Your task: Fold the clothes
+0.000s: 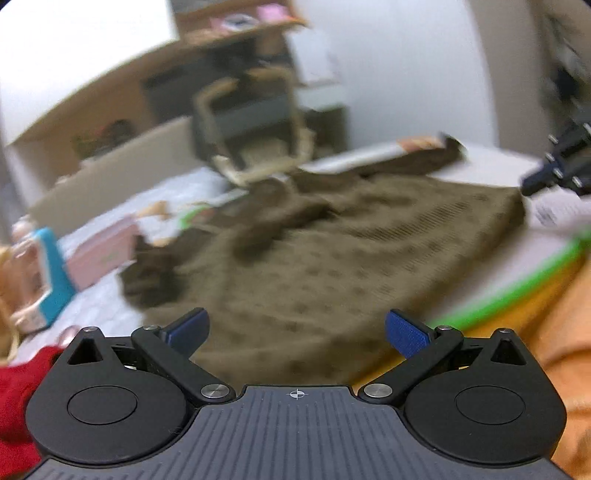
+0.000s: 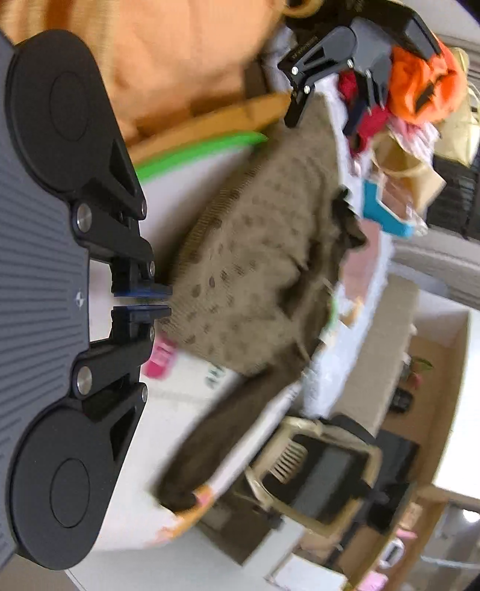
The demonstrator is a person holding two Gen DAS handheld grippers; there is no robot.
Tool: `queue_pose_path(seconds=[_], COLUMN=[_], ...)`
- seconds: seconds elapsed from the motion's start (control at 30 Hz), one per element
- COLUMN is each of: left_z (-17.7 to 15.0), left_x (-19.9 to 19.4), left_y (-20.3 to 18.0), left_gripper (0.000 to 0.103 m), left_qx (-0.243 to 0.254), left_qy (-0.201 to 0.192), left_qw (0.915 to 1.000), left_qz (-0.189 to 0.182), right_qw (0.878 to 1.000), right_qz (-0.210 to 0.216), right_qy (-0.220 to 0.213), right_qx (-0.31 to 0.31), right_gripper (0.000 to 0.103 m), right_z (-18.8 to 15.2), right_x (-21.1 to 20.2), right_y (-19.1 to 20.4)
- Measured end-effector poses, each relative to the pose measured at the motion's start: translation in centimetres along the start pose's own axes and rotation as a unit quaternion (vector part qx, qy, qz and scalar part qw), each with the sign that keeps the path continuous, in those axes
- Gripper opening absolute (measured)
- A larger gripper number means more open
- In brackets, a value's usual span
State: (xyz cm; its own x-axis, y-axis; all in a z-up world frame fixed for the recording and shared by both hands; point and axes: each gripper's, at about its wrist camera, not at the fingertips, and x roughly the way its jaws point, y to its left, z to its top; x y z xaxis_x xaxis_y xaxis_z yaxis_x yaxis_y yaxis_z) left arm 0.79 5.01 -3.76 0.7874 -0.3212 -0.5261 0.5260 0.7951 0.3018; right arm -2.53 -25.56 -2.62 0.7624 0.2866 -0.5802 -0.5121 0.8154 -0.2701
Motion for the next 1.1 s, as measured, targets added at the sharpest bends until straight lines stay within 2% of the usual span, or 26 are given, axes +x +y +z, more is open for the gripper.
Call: queue_pose_path(seconds=[0.07,0.1,0.17,0.2,0.23,0.3,0.37,0.43,0.57,0.7,0.8,0.83,0.87,0.9,0.93,1.0,1.1], left_z=[-0.2,-0.3,0.0,0.5,1.2,2.8,4.5,6.0,7.0,5.1,3.2,2.6,2.0,1.4,1.1,0.8,0.4], left_x=[0.1,0.1,0.2,0.3,0.6,1.3,3.0,5.2,11.5,16.1,16.1,15.7,14.9,14.0,13.7,13.7,13.9], left_y=[-0.3,-0.1,0.8,1.7,2.7,4.9,7.4,10.0,14.1,18.2,20.4,21.2,22.2,23.4,24.1,25.0,26.5], left_gripper=[0.103,0.103,0.103,0.103,0.103,0.103,0.103,0.103,0.103,0.103,0.093,0.089,0.090,0.090,0.092,0.093,0.096], left_qx=[0.018,0.016,-0.007,-0.031,-0.060,-0.114,-0.174,-0.226,-0.252,-0.270,-0.244,-0.230,-0.221,-0.216,-0.237,-0.314,-0.426], left_qy=[0.017,0.022,0.023,0.019,0.015,0.007,0.001,-0.002,0.027,0.094,0.122,0.128,0.129,0.129,0.125,0.111,0.089], left_qw=[0.9993,0.9991,0.9991,0.9989,0.9978,0.9935,0.9844,0.9720,0.9548,0.9459,0.9483,0.9475,0.9400,0.9271,0.9188,0.9064,0.8755], left_qz=[-0.027,-0.033,-0.034,-0.030,-0.025,-0.006,0.028,0.065,0.156,0.154,0.161,0.181,0.225,0.278,0.290,0.259,0.210], right_qw=[1.000,1.000,0.999,0.999,0.999,0.999,0.999,0.998,0.997,0.993,0.991,0.990,0.990,0.989,0.989,0.988,0.987], right_qz=[0.020,0.024,0.029,0.027,0.025,0.022,0.019,0.018,0.005,0.023,0.044,0.049,0.053,0.056,0.058,0.063,0.074], right_qy=[0.005,0.003,-0.005,-0.012,-0.020,-0.037,-0.048,-0.052,-0.046,-0.018,0.000,0.003,0.005,0.006,0.007,0.009,0.010], right_qx=[-0.010,-0.016,-0.025,-0.024,-0.022,-0.017,-0.005,0.020,0.061,0.114,0.130,0.132,0.134,0.136,0.138,0.142,0.144], right_gripper=[0.004,0.007,0.014,0.022,0.032,0.044,0.050,0.061,0.064,0.065,0.065,0.066,0.067,0.068,0.069,0.072,0.080], right_z=[-0.6,-0.5,-0.2,0.3,1.0,2.6,4.5,6.4,9.2,10.2,10.0,9.9,9.8,9.8,9.9,9.9,10.0], right_x=[-0.3,-0.6,-0.9,-0.9,-0.6,0.1,1.7,3.9,9.6,14.9,17.5,18.2,18.7,19.2,19.7,20.7,22.1], right_y=[0.1,0.1,-0.1,-0.4,-0.9,-2.1,-3.6,-5.3,-8.0,-9.3,-9.2,-9.1,-9.1,-9.2,-9.3,-9.5,-9.4])
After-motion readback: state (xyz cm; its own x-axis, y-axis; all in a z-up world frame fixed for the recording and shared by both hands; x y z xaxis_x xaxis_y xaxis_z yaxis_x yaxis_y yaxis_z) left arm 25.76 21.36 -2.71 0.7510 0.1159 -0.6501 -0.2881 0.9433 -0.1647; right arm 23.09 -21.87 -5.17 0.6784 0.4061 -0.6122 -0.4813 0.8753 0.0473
